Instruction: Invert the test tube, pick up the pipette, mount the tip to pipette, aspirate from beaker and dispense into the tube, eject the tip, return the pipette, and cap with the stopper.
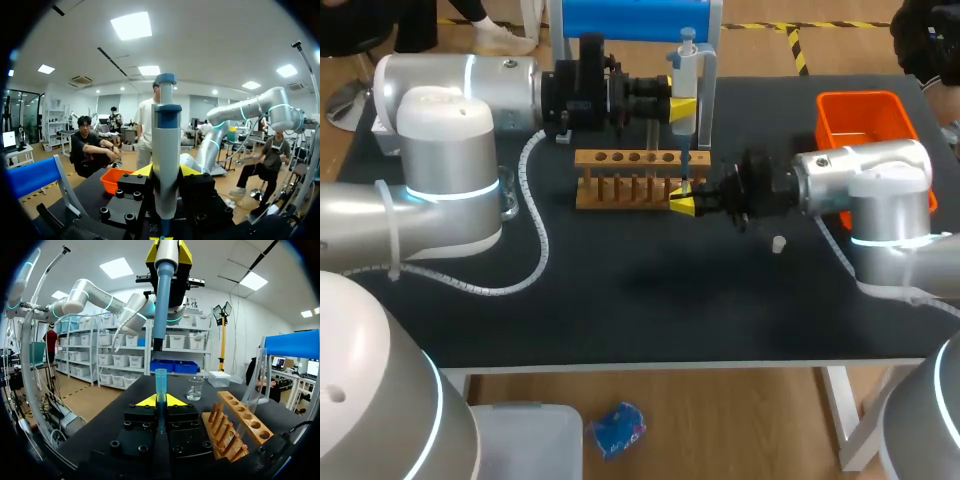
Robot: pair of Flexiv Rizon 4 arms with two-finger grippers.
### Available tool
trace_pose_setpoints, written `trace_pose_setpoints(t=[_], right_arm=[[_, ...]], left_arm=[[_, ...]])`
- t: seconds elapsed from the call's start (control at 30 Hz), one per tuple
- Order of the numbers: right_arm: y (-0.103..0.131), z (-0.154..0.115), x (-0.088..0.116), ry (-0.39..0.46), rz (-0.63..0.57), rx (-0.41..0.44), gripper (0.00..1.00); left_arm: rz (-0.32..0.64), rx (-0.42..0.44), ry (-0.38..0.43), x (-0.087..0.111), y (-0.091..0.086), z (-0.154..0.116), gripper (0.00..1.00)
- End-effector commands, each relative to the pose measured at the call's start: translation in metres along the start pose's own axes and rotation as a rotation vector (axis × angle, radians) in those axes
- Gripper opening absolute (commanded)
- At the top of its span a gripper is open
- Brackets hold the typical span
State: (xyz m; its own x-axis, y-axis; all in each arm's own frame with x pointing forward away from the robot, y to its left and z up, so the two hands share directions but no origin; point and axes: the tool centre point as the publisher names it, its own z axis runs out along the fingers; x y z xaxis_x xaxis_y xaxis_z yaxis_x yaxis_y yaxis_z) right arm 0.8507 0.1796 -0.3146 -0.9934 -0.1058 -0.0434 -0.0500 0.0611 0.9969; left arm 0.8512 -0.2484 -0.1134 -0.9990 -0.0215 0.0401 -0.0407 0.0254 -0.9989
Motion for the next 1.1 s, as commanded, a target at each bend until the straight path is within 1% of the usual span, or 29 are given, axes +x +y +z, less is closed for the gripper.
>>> trace_pose_setpoints(t=[0.03,0.33,0.47,1.1], right_arm=[[0.003,0.001,-0.003,0.007,-0.006,0.001,0.0],[0.013,0.003,-0.005,0.014,-0.029,0.003,0.0],[0.016,0.003,-0.002,0.015,-0.036,0.004,0.0],[0.015,0.002,0.005,0.011,-0.047,0.006,0.0]], left_arm=[[0.002,0.002,0.002,0.0,0.0,0.0,0.0],[0.002,0.002,0.002,0.0,0.0,0.0,0.0],[0.002,0.002,0.002,0.0,0.0,0.0,0.0],[0.002,0.002,0.002,0.0,0.0,0.0,0.0]])
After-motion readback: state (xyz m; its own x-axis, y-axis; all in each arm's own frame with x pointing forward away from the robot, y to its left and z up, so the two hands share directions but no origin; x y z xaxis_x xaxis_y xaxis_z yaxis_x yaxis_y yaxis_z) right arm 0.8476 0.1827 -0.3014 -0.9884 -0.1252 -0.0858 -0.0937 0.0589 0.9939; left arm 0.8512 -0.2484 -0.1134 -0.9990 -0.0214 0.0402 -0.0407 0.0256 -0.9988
